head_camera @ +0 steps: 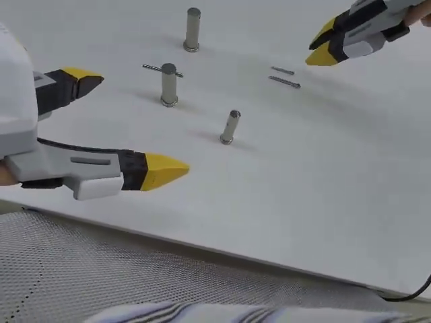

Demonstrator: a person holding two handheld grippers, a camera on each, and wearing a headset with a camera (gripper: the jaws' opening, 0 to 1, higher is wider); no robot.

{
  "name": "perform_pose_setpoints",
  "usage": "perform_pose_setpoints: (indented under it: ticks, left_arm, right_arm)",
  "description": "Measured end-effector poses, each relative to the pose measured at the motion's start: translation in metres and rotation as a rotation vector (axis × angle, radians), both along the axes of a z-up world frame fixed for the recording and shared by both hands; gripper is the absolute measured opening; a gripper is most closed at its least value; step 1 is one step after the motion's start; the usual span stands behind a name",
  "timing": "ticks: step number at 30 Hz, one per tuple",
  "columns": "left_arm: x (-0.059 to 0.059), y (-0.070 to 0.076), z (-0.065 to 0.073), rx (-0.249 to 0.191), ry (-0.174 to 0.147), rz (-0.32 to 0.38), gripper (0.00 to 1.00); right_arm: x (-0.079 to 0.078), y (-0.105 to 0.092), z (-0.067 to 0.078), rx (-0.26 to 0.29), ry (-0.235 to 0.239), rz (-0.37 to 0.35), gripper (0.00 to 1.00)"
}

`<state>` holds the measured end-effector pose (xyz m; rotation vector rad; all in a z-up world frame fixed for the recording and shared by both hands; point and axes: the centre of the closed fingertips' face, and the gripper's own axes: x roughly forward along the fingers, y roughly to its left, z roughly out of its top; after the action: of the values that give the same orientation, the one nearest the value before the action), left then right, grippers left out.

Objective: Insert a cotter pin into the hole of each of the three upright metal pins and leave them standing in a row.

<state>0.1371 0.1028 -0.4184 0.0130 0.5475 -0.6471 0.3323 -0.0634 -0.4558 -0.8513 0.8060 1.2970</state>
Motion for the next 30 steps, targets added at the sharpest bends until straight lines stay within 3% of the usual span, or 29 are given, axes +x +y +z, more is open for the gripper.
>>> perform_pose_setpoints:
  ticks: [3,7,13,22,25,27,30]
  left_arm:
    - [-0.001,-0.001,-0.002,0.015,-0.002,-0.006,0.97]
    - [-0.001,-0.002,-0.004,0.016,0.008,-0.004,0.97]
    - [-0.002,-0.003,-0.007,0.014,0.019,-0.011,0.97]
    - [-0.001,-0.004,-0.008,-0.007,0.028,-0.008,0.97]
    - [-0.003,-0.004,-0.011,-0.005,0.043,-0.014,0.96]
    - [-0.003,-0.004,-0.012,-0.007,0.046,-0.015,0.96]
    - [-0.004,-0.004,-0.014,-0.005,0.054,-0.018,0.95]
  right_arm:
    - [0.002,0.004,-0.008,-0.026,0.010,0.016,0.05]
    - [0.000,0.006,-0.021,-0.064,0.037,0.039,0.05]
    - [0.004,0.004,-0.038,-0.134,0.040,0.053,0.06]
    - [0.002,0.004,-0.043,-0.168,0.061,0.057,0.04]
    - [0.001,0.007,-0.042,-0.155,0.062,0.042,0.04]
    - [-0.010,0.009,-0.041,-0.159,0.076,0.049,0.05]
    - [-0.006,0.008,-0.041,-0.175,0.062,0.062,0.02]
